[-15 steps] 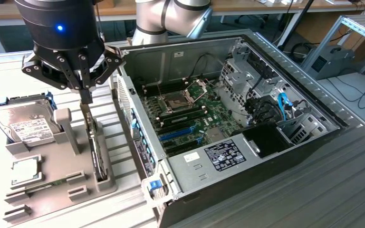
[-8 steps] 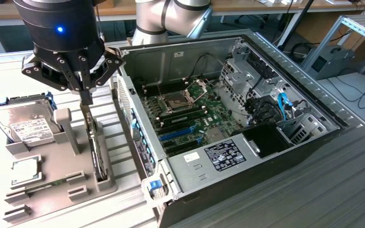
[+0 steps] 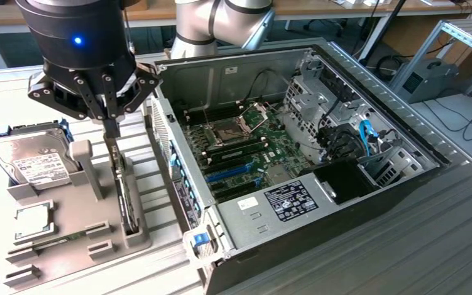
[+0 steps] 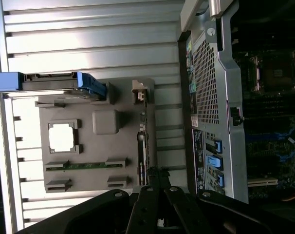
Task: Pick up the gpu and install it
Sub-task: 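Reach for the gpu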
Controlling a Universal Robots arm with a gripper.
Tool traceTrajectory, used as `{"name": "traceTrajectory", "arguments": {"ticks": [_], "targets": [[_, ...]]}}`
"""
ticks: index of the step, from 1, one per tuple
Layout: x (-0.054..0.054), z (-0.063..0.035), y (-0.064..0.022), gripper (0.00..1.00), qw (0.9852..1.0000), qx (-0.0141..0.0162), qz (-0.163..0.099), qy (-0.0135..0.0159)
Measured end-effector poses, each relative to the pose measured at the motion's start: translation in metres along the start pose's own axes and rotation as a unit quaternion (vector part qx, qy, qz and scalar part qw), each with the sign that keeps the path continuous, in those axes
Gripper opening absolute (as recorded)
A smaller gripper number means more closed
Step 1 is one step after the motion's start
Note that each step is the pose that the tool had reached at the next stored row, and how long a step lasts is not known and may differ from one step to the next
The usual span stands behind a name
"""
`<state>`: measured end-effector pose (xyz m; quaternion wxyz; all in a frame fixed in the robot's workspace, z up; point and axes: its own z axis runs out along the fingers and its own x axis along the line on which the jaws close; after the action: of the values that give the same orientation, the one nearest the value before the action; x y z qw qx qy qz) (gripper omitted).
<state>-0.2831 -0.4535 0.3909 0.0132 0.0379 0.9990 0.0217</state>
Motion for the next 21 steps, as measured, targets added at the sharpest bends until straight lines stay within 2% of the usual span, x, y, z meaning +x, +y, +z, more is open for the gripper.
{"name": "traceTrajectory", "arguments": {"ticks": [21], "targets": [[0.0,0.0001,-0.0084,0.11,1.0,0.0002,0.0,0.0]]}}
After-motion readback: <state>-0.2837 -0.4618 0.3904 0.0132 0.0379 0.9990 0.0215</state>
